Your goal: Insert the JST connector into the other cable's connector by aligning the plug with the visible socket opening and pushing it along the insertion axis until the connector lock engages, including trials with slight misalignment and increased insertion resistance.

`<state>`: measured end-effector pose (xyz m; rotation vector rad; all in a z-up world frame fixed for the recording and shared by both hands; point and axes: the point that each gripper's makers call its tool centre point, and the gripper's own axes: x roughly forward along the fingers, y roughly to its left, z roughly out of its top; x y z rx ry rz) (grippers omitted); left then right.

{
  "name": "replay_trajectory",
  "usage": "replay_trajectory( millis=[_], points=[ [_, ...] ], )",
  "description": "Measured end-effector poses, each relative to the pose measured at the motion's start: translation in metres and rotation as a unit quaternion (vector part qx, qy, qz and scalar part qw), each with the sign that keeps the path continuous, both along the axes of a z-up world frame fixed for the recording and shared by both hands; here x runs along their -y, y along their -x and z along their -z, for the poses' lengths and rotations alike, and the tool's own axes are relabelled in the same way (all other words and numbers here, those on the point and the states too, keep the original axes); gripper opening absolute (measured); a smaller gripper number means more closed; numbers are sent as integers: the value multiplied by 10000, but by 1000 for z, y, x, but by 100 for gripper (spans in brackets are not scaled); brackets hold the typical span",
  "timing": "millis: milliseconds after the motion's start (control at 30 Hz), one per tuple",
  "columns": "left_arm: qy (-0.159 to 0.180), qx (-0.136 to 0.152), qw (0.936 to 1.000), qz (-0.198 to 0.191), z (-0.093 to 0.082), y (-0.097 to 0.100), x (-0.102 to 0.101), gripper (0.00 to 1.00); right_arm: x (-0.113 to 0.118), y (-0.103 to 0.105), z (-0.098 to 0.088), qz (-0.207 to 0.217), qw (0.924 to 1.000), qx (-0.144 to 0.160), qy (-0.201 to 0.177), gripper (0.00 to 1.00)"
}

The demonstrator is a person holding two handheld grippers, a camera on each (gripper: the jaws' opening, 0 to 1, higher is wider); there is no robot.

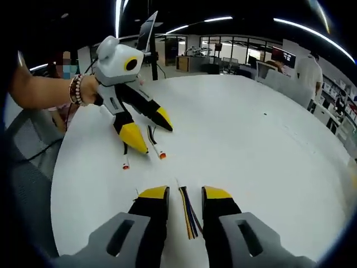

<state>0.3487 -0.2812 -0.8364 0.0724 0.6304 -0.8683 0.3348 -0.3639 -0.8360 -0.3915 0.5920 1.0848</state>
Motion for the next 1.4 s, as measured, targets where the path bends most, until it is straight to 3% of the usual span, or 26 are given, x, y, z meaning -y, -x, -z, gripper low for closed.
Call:
replay_trajectory(
  millis=[233,533,900,1033,1200,1400],
  points=[
    [105,-12,9998,167,-1,4,6,26,-5,1,8,-143,9999,-90,19,13],
    [135,-45,9996,251,4,8,10,22,-4,-2,14,-173,9998,-110,40,9],
    [65,163,9989,442,7,6,15,12,-6,-2,12,-369,9993,64,-38,5],
    [-81,416,9972,614,8,8,20,7,-7,0,12,-464,9989,105,-54,5],
    [-188,487,9958,757,7,17,22,1,-7,3,11,-538,9985,126,-26,5],
    [-257,541,9942,897,2,30,21,1,-6,9,5,-647,9978,118,-52,5]
  ],
)
